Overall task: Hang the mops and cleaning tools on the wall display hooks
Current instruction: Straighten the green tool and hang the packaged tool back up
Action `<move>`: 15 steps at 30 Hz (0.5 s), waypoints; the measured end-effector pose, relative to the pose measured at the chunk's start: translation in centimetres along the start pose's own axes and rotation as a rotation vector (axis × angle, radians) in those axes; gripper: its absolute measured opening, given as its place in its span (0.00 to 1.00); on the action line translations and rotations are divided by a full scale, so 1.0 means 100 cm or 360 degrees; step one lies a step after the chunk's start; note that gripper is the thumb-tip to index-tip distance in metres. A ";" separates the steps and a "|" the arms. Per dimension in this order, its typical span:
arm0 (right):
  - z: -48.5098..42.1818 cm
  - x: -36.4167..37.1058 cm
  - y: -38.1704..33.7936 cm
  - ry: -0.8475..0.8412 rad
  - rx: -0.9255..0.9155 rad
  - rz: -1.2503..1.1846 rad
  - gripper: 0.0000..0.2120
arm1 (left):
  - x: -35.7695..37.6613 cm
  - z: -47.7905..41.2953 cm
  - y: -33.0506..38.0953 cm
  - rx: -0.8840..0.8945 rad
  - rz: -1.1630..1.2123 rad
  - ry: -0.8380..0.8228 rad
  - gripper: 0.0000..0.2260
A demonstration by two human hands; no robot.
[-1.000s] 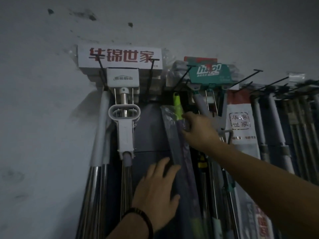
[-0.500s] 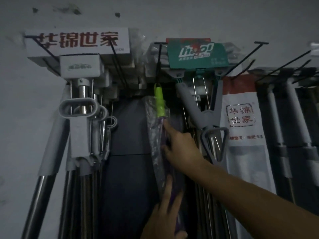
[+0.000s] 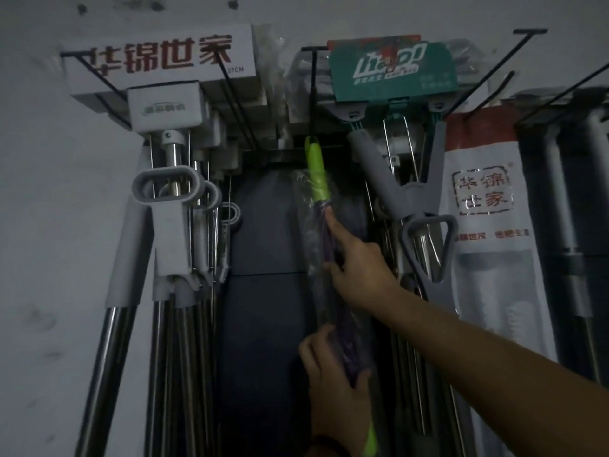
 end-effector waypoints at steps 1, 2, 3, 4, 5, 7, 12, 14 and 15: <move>0.000 0.000 -0.001 0.0014 -0.0011 -0.0009 0.50 | 0.000 0.000 0.000 -0.0078 0.0037 0.0027 0.45; -0.001 -0.001 -0.003 0.0027 -0.0031 -0.0011 0.50 | 0.000 -0.002 0.000 -0.0139 0.0067 0.0040 0.41; 0.000 0.000 -0.004 0.0026 -0.0039 -0.0011 0.50 | 0.000 -0.002 -0.003 -0.0187 0.0087 0.0017 0.38; 0.000 0.001 -0.005 0.0023 -0.0032 -0.0004 0.50 | 0.001 -0.004 -0.006 -0.0222 0.0112 -0.0029 0.36; 0.001 0.002 -0.008 0.0028 -0.0009 0.0013 0.50 | 0.000 -0.005 -0.008 -0.0269 0.0180 -0.0105 0.35; 0.002 0.001 -0.014 0.0039 0.0018 0.0077 0.50 | -0.003 -0.007 -0.010 -0.0366 0.0315 -0.0267 0.33; 0.004 -0.004 -0.025 0.0006 0.0004 0.0227 0.49 | -0.013 -0.012 -0.009 -0.0419 0.0430 -0.0497 0.31; 0.003 -0.002 -0.024 -0.0007 0.0045 0.0253 0.50 | -0.014 -0.012 -0.011 -0.0482 0.0485 -0.0554 0.32; 0.003 -0.001 -0.023 -0.0010 0.0066 0.0259 0.50 | -0.013 -0.013 -0.012 -0.0505 0.0507 -0.0561 0.32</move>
Point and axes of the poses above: each hand's wrist, its own z-axis away from the middle knuckle, its own x-axis out of the palm, y = z × x, the point moved 3 cm from there along -z, towards the middle knuckle, and after that the axes turned 6 degrees about y, right-handed, at the moved point
